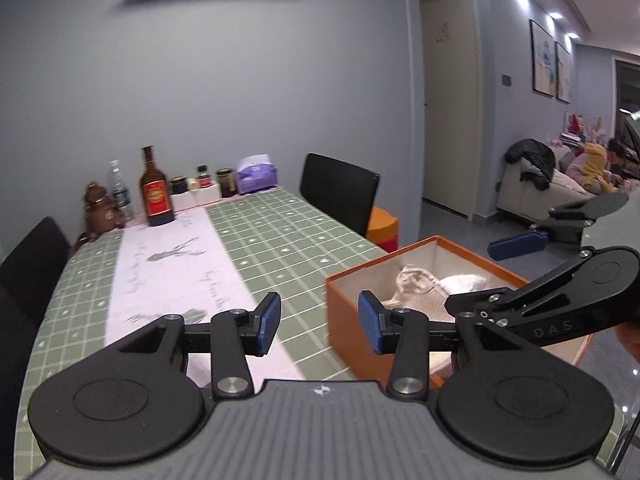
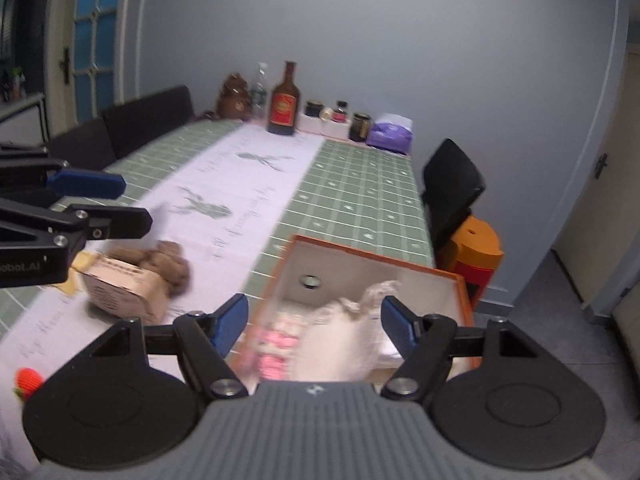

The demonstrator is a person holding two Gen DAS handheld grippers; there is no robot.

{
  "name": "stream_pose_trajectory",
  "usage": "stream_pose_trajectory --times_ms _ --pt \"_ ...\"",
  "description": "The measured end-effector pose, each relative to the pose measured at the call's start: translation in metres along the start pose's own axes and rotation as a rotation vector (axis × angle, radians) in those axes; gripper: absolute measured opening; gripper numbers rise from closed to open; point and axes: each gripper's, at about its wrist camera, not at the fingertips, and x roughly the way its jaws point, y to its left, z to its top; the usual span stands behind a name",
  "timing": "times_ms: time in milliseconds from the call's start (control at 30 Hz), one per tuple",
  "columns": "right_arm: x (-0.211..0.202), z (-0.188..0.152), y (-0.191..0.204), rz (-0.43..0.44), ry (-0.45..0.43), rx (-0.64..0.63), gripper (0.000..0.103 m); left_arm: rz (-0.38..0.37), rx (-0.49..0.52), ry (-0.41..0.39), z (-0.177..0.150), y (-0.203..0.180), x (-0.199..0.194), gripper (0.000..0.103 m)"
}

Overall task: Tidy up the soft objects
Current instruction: 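Release both items in the box and move both tools back to the table, then grasp the red-orange crochet fruit with the right tool while the left tool grasps the yellow cloth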

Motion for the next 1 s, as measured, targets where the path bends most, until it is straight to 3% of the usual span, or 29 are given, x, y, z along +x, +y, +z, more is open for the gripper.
stream_pose_trajectory --times_ms 333,567,767,1000 --pt "-0.02 -0.041 0.096 0.099 -0.111 0.018 0.073 0.12 -0.131 0.01 -0.058 0.049 -0.06 0.05" --pt "-0.017 -0.081 0.152 0.208 -0.096 0.042 0.073 0.205 -0.177 0.099 -0.117 0.065 -0.081 0.05" --pt "-0.007 -0.109 0.189 0.248 -0.084 0.044 0.073 0.242 -0.236 0.165 -0.164 0.076 -0.094 0.05" --pt "0.01 -0.122 0.22 0.328 -0.023 0.053 0.072 0.325 -0.229 0.215 -0.185 0.081 -0.099 0.05"
